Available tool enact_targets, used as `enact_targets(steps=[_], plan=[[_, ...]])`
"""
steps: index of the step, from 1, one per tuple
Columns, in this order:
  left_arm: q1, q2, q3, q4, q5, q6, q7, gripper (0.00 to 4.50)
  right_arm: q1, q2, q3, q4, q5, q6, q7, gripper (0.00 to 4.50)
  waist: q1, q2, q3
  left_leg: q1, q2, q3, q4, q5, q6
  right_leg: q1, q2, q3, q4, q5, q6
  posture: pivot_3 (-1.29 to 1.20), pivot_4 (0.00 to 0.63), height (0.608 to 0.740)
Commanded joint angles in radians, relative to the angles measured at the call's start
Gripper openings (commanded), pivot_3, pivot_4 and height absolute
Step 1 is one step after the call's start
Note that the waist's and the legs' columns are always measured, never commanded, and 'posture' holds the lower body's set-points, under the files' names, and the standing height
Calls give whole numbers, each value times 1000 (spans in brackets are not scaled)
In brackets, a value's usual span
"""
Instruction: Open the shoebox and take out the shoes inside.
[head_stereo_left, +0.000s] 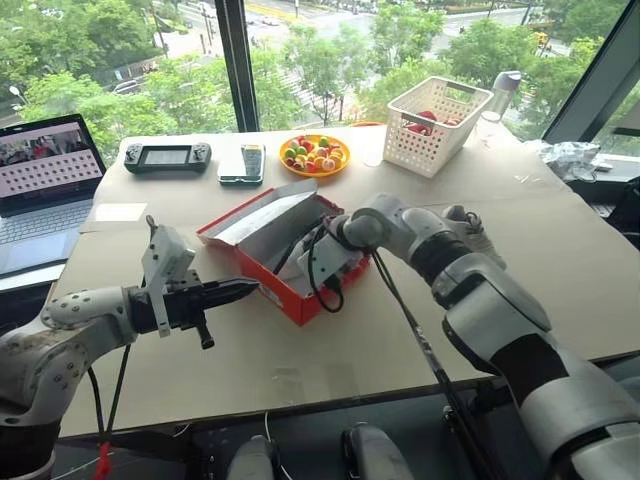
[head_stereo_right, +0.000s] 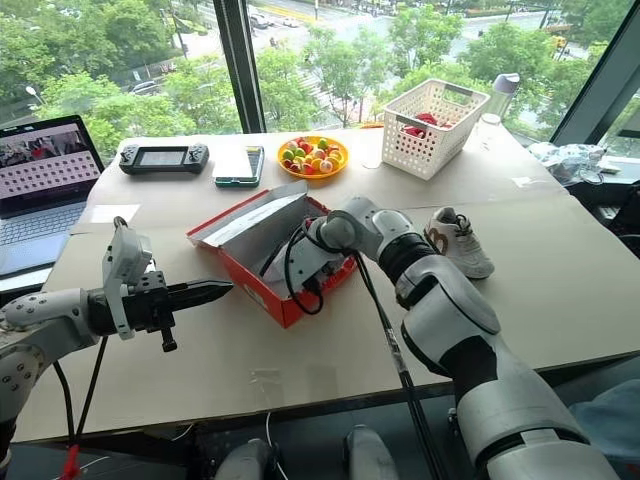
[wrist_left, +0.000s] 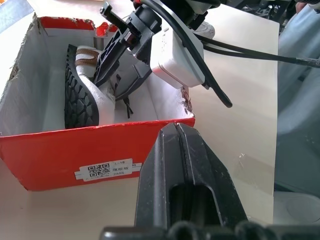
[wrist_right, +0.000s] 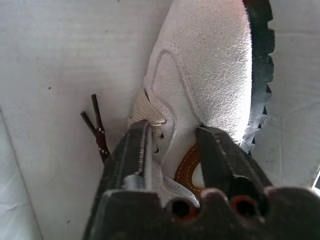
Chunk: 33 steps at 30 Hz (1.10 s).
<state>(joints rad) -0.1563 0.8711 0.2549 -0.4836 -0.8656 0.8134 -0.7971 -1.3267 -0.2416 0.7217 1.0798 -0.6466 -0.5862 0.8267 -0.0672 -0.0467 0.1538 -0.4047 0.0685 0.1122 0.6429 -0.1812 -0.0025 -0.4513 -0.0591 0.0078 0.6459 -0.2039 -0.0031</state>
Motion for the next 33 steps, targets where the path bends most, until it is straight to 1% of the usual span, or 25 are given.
enact_targets(steps=[1, 2, 8, 11, 13, 15, 17, 20, 25, 27, 29, 31, 33], plan=[[-6, 7, 24, -24, -8, -3, 2, 0, 8, 21, 2, 38, -22, 21, -19, 163, -1, 0, 0, 0, 0, 0, 0, 0, 0, -1, 0, 0, 0, 0, 0, 0, 150, 738], [-7, 7, 24, -23, -8, -3, 2, 0, 9, 25, -4, 40, -17, 26, -20, 32, -1, 0, 0, 0, 0, 0, 0, 0, 0, -1, 0, 0, 0, 0, 0, 0, 150, 738], [-11, 8, 21, -22, -8, -3, 0, 0, 6, 32, -49, 19, 15, 56, -10, 32, -2, 0, 0, 0, 0, 0, -1, 0, 0, -2, 0, 1, 0, 0, 0, 0, 150, 738], [-17, 7, 19, -20, -12, 0, 1, 0, 5, 21, -92, -24, 63, 69, 47, 32, -2, 0, 0, -2, 0, -1, -1, 0, 0, -3, 0, 1, 0, 0, 0, 0, 150, 738], [-20, 7, 16, -20, -11, 1, 0, 0, 4, 0, -128, -73, 106, 77, 94, 32, -1, 0, 0, -3, 0, -1, -1, 0, 0, -4, 0, 1, 0, 0, 0, 0, 150, 738], [-23, 8, 14, -19, -11, 3, 1, 0, 3, -41, -190, -168, 183, 111, 170, 32, 0, 0, 1, -5, 0, -1, -1, 0, 0, -6, 0, 1, 0, 0, 0, 0, 150, 738], [-26, 7, 13, -18, -13, 4, 2, 0, 8, -69, -227, -241, 226, 147, 220, 32, 2, 0, 1, -8, 0, 0, -1, 0, 0, -7, 0, 0, 0, 0, 0, 0, 150, 738], [-28, 7, 11, -15, -11, 5, 2, 0, 15, -98, -252, -310, 245, 191, 240, 32, 3, 0, 1, -10, 0, 0, -1, 0, 0, -8, 0, -1, -1, 4, 3, 0, 150, 738], [-33, 3, 6, -12, -11, 6, 1, 0, 20, -124, -275, -370, 266, 247, 253, 32, 3, 0, 1, -10, 0, 0, -3, 0, 0, -8, 0, -2, -3, 4, 3, 0, 150, 738], [-36, 1, -1, -8, -8, 5, -1, 0, 4, -135, -305, -385, 299, 286, 266, 32, 4, 0, 1, -11, 0, 0, -3, 0, 0, -8, 0, -1, -3, 4, 3, 0, 150, 738], [-42, -4, -9, -7, -7, 5, 1, 0, -33, -155, -369, -387, 363, 363, 285, 32, 7, 0, 2, -11, 0, 0, -3, 0, 0, -8, 0, -1, -3, 3, 2, 0, 150, 738], [-46, -7, -14, -6, -7, 5, 2, 0, -61, -173, -427, -396, 418, 445, 299, 32, 13, 0, 4, -11, -1, 0, -3, 0, 0, -8, 0, -1, -3, 4, 3, 0, 150, 738], [-48, -10, -19, -4, -5, 2, 2, 0, -77, -212, -497, -432, 478, 573, 317, 32, 18, 0, 4, -12, -1, 0, -3, 0, 0, -9, 0, -2, -4, 5, 2, 0, 150, 738]])
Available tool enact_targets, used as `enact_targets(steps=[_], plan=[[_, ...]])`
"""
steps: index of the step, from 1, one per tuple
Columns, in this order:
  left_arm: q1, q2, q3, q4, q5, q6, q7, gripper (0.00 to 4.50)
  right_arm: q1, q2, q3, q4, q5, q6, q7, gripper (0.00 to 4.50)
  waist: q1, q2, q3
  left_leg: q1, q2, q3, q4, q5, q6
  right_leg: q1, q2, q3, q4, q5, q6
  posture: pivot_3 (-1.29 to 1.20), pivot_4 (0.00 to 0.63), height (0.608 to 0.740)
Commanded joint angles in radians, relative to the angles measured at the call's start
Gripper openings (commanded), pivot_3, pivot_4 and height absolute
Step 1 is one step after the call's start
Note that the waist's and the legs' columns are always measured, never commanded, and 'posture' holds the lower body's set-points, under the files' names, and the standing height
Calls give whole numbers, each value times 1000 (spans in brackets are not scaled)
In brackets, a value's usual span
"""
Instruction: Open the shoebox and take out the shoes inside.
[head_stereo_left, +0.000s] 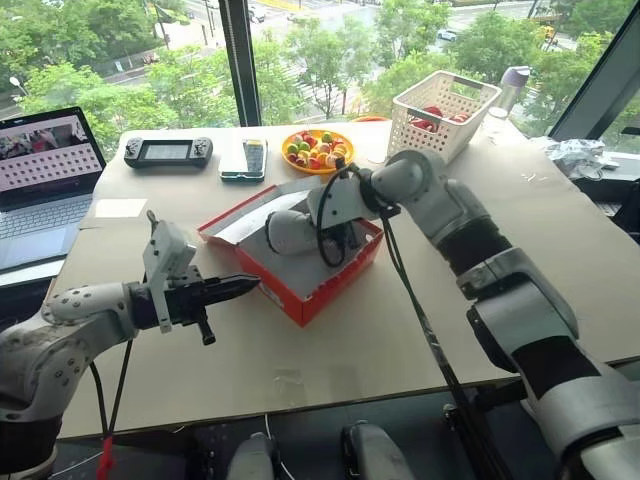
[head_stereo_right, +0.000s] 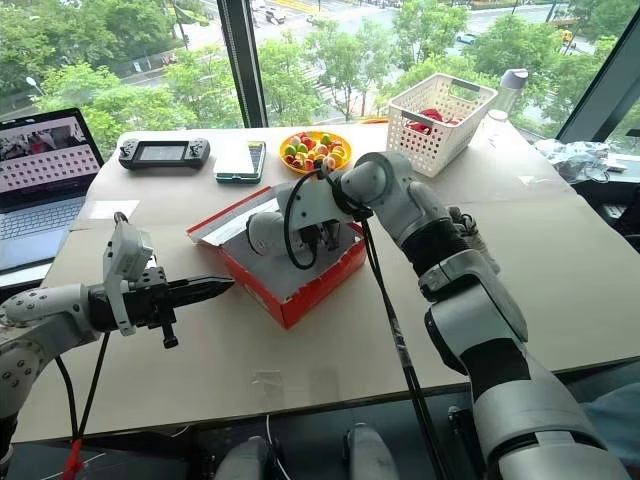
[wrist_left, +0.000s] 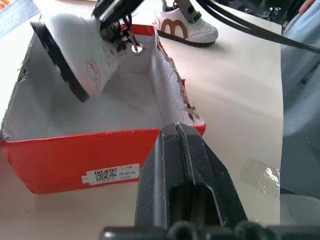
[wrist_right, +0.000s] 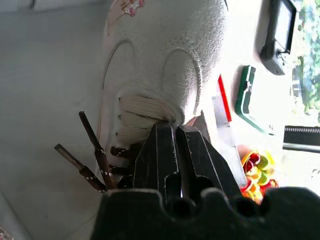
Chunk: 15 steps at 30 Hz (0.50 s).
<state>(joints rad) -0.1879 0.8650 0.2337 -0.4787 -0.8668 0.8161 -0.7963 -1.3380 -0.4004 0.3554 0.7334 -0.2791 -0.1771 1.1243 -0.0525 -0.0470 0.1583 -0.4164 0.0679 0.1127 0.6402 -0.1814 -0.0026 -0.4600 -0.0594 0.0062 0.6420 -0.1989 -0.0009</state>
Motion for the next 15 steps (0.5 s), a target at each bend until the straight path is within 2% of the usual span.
enact_targets(steps=[1, 3, 6, 9, 13, 15], plan=[[-18, -5, 0, -7, -2, -2, 2, 0, -68, -77, -155, -103, 127, 209, 23, 32, 7, 0, 0, 0, 0, 0, 0, 0, 0, 0, 0, 0, 0, 0, 0, 0, 150, 738], [-19, -8, -3, -6, -1, -3, 3, 0, -64, -115, -181, -139, 143, 270, 28, 32, 11, 0, 0, 0, 0, 0, -1, -1, 0, 0, 0, -1, -1, 0, -1, 0, 150, 738], [-22, -12, -12, -3, 0, -3, 3, 0, -57, -230, -227, -203, 158, 403, 50, 32, 19, 0, 0, -2, 0, 0, -1, -1, -1, 0, 0, -2, -2, -1, -3, 0, 150, 738], [-28, -19, -26, 5, 3, -5, -2, 0, -27, -355, -239, -272, 174, 628, 124, 32, 27, 0, 0, -5, -1, 0, -1, -1, -1, -2, -1, -2, -4, -4, -7, 0, 150, 738], [-35, -23, -34, 11, 4, -6, -7, 0, 39, -437, -209, -355, 186, 846, 186, 32, 30, 0, 0, -6, 0, 1, -1, -3, 1, -3, 0, -1, -7, -3, -6, 0, 150, 738], [-37, -28, -46, 14, 8, -9, -10, 0, 55, -452, -200, -323, 191, 967, 188, 32, 24, 0, 0, -5, 0, 1, -1, -3, 1, -3, 0, -1, -8, -3, -6, 0, 150, 738]])
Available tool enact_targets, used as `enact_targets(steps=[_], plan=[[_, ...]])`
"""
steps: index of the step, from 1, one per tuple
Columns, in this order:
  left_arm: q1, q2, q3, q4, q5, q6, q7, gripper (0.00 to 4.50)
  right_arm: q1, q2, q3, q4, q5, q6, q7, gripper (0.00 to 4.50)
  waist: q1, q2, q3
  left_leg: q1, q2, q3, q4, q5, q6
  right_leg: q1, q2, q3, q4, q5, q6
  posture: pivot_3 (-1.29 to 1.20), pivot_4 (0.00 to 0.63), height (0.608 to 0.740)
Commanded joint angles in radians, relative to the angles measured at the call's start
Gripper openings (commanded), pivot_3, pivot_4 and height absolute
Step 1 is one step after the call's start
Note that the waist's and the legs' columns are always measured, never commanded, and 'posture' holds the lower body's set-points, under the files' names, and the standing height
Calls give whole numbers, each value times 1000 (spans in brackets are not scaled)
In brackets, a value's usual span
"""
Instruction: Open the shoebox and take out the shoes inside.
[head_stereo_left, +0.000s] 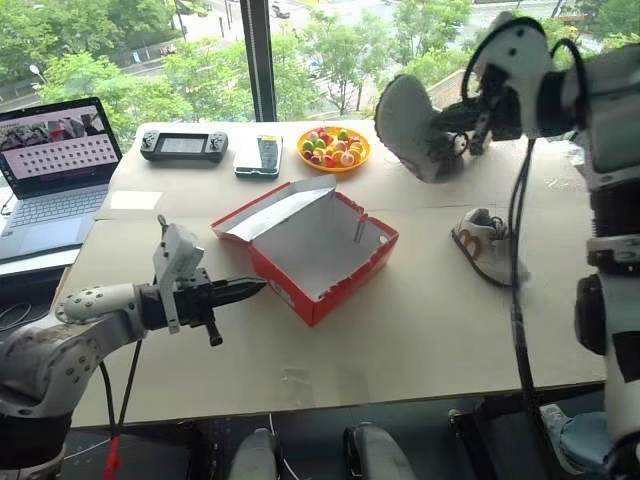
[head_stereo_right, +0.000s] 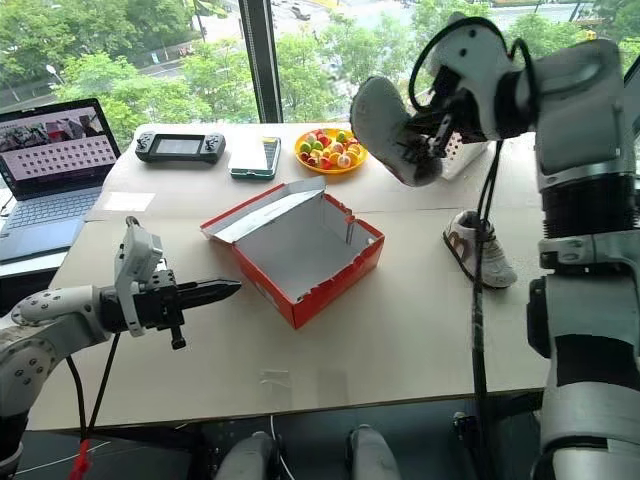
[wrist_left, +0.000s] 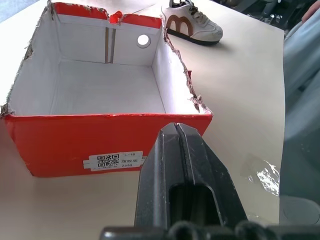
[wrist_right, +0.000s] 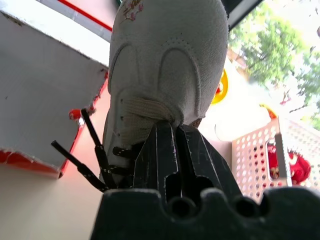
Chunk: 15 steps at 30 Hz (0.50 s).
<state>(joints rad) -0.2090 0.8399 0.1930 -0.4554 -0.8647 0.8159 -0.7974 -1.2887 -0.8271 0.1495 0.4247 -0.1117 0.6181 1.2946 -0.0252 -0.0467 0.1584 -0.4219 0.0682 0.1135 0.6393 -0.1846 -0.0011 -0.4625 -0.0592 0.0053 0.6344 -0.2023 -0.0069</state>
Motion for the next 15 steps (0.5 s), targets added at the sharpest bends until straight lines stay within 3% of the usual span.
enact_targets(steps=[1, 5, 15], plan=[[-17, -6, -11, -8, 7, -9, -10, 0, 8, -24, 5, 10, 30, 214, 15, 32, -4, 0, 0, 0, 0, 0, 0, 0, 0, 0, 0, 0, 0, 0, 1, 0, 150, 738], [-28, -15, -26, -3, 12, -12, -11, 0, -1, 2, 4, 172, 49, 315, -23, 32, -5, 0, 0, 0, -1, 0, 1, 0, 0, 0, 0, 1, 0, 1, 2, 0, 150, 738], [-37, -25, -34, -11, 5, -4, -4, 0, 23, 66, 82, 632, -41, 72, -155, 32, -4, 0, 0, -2, -3, 0, 2, -1, 3, 2, 0, 1, -5, 7, 11, 0, 150, 738]])
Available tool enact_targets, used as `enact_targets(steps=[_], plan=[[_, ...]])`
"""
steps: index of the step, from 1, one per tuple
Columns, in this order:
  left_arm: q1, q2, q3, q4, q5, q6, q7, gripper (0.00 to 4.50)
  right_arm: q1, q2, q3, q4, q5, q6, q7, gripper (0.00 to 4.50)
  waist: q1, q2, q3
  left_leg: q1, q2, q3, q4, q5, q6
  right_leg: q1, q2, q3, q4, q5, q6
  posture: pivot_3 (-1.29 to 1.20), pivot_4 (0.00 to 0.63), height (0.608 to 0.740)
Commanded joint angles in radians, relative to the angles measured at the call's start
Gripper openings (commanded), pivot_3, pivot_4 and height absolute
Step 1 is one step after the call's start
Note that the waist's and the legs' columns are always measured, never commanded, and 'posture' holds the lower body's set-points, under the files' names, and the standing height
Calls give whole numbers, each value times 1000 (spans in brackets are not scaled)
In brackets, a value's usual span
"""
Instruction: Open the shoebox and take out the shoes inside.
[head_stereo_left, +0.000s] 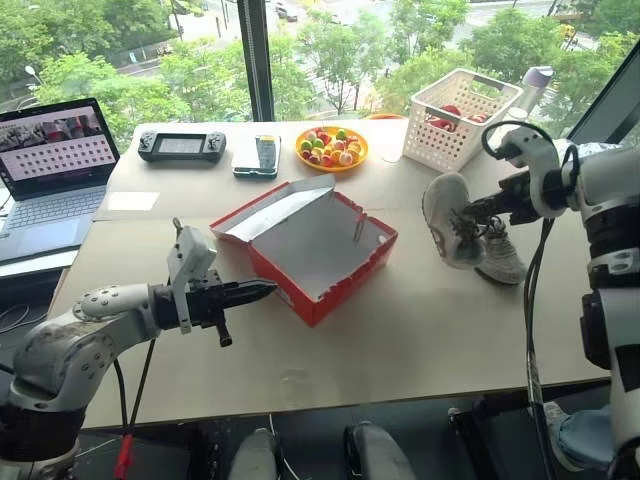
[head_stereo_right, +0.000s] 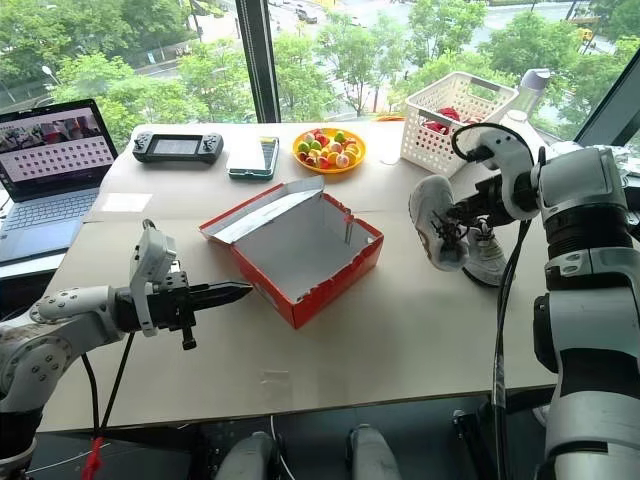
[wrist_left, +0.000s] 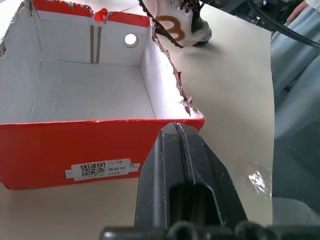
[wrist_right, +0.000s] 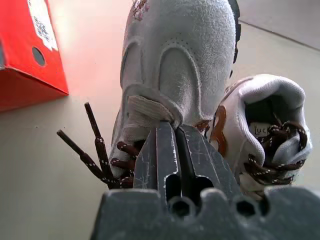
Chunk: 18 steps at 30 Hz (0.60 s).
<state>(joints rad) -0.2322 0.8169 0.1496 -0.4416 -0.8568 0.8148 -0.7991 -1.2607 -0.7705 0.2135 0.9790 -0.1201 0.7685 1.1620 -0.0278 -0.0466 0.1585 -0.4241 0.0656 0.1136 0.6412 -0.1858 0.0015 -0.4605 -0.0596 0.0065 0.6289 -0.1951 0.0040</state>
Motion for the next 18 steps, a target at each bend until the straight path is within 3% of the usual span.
enact_targets(steps=[1, 10, 11, 16, 18], plan=[[-12, -2, 10, -27, -4, -2, -1, 0, -3, 18, 23, 106, -41, -101, -36, 32, -2, 0, 0, 0, 0, 0, 0, 0, 1, 0, 0, 0, 0, 0, 0, 0, 150, 738], [-15, -1, 7, -29, -8, 2, 2, 0, 27, 91, 8, 271, -89, -311, -248, 32, 15, 0, 0, 1, 0, -2, 2, 0, 1, 4, 0, -2, 0, 0, 1, 0, 150, 738], [-16, -1, 6, -29, -7, 2, 1, 0, 28, 94, -3, 282, -87, -325, -281, 651, 17, 0, 0, 1, 0, -2, 2, 0, 1, 4, 0, -2, 0, 0, 1, 0, 150, 738], [-23, -5, 1, -29, -12, 5, 2, 0, 6, 77, -32, 296, -90, -392, -371, 2295, 17, 0, 0, 0, -1, -2, 2, 0, 1, 4, -1, -1, 0, 0, 1, 0, 150, 738], [-26, -8, -1, -27, -14, 6, 1, 0, -8, 70, -44, 296, -83, -398, -377, 2295, 16, 0, 0, 1, -1, -2, 3, 0, 1, 4, 0, -1, 0, 0, 2, 0, 150, 738]])
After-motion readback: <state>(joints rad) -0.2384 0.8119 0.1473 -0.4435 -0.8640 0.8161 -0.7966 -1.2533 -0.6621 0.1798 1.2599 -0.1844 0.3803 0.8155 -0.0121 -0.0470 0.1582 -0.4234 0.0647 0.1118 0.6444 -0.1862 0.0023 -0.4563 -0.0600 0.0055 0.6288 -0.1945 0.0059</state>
